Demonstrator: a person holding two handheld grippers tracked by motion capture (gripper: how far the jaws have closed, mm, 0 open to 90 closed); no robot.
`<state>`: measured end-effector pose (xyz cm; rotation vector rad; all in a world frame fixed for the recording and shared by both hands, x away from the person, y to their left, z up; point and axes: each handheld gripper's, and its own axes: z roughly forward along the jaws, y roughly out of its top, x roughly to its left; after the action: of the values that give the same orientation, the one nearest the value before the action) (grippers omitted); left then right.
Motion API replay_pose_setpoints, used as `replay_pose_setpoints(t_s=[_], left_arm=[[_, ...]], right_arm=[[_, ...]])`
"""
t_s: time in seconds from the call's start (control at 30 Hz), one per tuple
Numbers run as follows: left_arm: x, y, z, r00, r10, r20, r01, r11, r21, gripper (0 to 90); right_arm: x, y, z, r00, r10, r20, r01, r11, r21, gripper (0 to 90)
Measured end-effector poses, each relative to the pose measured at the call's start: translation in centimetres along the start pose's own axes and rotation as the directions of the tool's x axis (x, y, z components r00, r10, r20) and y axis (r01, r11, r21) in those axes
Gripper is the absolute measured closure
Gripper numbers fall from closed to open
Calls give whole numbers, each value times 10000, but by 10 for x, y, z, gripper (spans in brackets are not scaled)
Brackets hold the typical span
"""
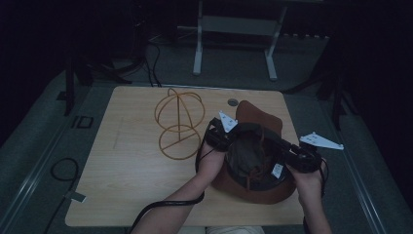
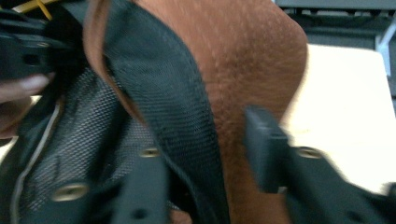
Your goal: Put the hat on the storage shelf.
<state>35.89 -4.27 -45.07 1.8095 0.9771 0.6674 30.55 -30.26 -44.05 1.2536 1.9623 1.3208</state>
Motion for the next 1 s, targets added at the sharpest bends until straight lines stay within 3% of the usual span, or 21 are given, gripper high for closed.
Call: replay_pose_setpoints(t_s=[0.17,0.3,0.47,0.6,0.67,0.7,0.73,0.77,0.8,0.87,0.9,0.93,1.0], left_arm=[[3,1,-3,9999,28,142,-24,9997,-238,864],[0,2,-9,9993,234,293,-223,9991,-355,864],[4,2,-19,9984,276,489,-250,9983,-522,864],[11,3,-32,9893,404,1399,-252,9937,-1091,862],[14,3,-37,9833,574,1728,-373,9924,-1176,862],[14,3,-37,9833,574,1728,-373,9924,-1176,862],[17,4,-42,9700,801,2295,-485,9890,-1401,862],[18,3,-45,9613,1013,2564,-627,9860,-1544,861],[20,3,-47,9481,1176,2953,-702,9836,-1663,861],[23,3,-50,9272,1405,3471,-826,9809,-1763,861],[24,3,-52,9118,1475,3832,-799,9792,-1867,861],[25,2,-53,9043,1539,3981,-831,9784,-1895,861],[27,1,-54,8772,1586,4532,-685,9755,-2089,861]], right_arm=[[-2,1,-24,9982,-140,-581,128,9997,-208,472],[-5,-2,-40,9969,-450,-651,437,9988,-217,421],[-16,-6,-59,9968,-235,-760,197,9986,-501,407],[-35,-9,-72,9995,-63,-303,44,9980,-625,402],[-44,-11,-74,9999,-34,-110,28,9986,-525,389],[-44,-11,-74,9999,-34,-110,28,9986,-525,389],[-48,-13,-75,9999,-78,-91,73,9990,-448,391],[-54,-15,-74,10000,-27,-42,25,9995,-299,392],[-56,-16,-73,10000,15,-83,-17,9998,-221,392],[-60,-18,-71,9998,71,-191,-73,9999,-103,408],[-60,-18,-70,9996,119,-273,-120,9999,-62,412],[-61,-19,-69,9991,121,-411,-122,9999,-38,422],[-59,-19,-67,9985,33,-544,-30,10000,41,435]])
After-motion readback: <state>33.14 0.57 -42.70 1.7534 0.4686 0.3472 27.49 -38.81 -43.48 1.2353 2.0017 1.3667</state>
